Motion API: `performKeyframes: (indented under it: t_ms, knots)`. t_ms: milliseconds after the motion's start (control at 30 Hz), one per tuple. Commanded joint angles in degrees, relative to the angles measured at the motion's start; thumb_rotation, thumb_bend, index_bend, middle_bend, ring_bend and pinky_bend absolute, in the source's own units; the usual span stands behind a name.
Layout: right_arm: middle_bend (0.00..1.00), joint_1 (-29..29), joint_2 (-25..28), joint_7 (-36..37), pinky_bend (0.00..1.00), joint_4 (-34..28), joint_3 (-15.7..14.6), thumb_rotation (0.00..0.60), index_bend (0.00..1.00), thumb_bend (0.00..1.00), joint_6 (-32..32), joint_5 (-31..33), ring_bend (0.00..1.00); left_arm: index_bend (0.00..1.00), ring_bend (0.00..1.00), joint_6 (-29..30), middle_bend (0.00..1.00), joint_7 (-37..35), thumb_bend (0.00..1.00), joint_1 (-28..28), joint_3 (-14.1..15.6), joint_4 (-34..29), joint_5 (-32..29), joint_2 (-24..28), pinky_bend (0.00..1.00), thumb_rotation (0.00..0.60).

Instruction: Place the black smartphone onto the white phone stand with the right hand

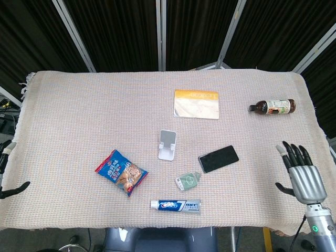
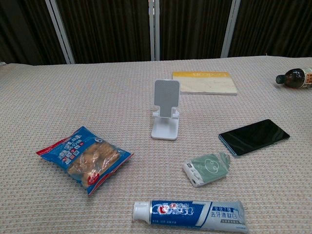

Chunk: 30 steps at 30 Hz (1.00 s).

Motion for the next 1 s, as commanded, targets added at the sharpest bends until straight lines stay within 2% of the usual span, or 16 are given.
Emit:
performKeyframes:
  t_ms: [33,100,233,500,600,833,1000]
  knots:
    - [0.02,8.03,-0.63,6.75,0.00,2.98,0.22,0.600,0.00,0.00,-11.09,-3.67,0.00,0.00,0.00,-1.20,0.00,0.30,0.00,-0.39,-0.07,0.43,-0.95,-0.21,0.00,0.600]
    - [0.06,10.99,-1.44,8.00,0.03,4.55,0.46,0.600,0.00,0.00,-15.00,-4.71,0.01,0.00,0.00,-2.06,0.00,0.61,0.00,-0.65,-0.23,0.94,-1.93,-0.43,0.00,0.600]
    - [0.14,16.24,-5.62,6.88,0.16,9.31,1.22,0.600,0.04,0.00,-20.26,-6.94,0.07,0.00,0.00,-3.26,0.00,1.27,0.00,-0.96,-0.85,1.80,-4.31,-0.96,0.00,0.600]
    - [0.18,22.78,-12.99,4.25,0.19,15.05,1.87,0.600,0.12,0.00,-27.67,-8.33,0.12,0.00,0.00,-4.53,0.00,2.37,0.00,-0.90,-1.26,2.99,-7.36,-1.57,0.00,0.600]
    - [0.19,24.97,-16.46,2.92,0.19,19.01,1.69,0.600,0.15,0.00,-30.82,-7.86,0.12,0.00,0.00,-5.07,0.00,3.07,0.00,-0.97,-1.41,3.51,-8.42,-2.03,0.00,0.600]
    - [0.21,27.00,-21.71,1.47,0.20,28.30,0.23,0.600,0.16,0.00,-31.56,-8.93,0.14,0.00,0.00,-6.29,0.00,4.35,0.00,-1.30,-1.71,4.36,-10.20,-2.79,0.00,0.600]
    - [0.22,27.93,-23.06,4.77,0.20,29.85,-0.62,0.600,0.17,0.00,-32.11,-8.71,0.15,0.00,0.00,-6.54,0.00,5.22,0.00,-1.43,-1.71,4.30,-10.49,-3.13,0.00,0.600]
